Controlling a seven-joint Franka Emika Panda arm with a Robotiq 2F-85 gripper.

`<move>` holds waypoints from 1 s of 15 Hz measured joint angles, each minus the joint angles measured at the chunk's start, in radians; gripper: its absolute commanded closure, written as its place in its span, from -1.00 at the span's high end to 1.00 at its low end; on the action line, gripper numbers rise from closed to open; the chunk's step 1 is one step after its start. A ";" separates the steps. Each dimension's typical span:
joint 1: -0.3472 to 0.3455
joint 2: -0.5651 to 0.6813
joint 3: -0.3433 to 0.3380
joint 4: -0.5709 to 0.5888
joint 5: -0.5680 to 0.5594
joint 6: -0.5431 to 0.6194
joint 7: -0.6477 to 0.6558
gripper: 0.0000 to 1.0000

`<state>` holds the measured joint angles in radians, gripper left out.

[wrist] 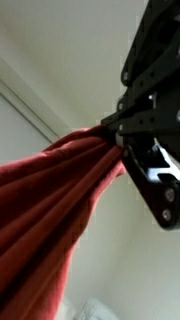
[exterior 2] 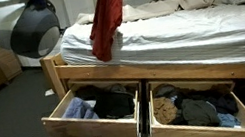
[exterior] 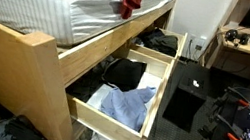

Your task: Pick up the orange piece of clothing from the top right drawer and set it on the bed

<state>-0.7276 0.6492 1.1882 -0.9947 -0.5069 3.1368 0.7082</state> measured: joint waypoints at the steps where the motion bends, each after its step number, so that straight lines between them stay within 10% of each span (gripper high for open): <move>1: -0.044 0.015 0.069 0.000 0.010 -0.080 -0.016 -0.99; 5: -0.182 0.012 0.205 0.004 0.064 -0.379 -0.027 -0.97; 15: -0.188 0.014 0.218 0.001 0.067 -0.409 -0.026 -0.99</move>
<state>-0.9155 0.6636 1.4059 -0.9936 -0.4400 2.7282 0.6819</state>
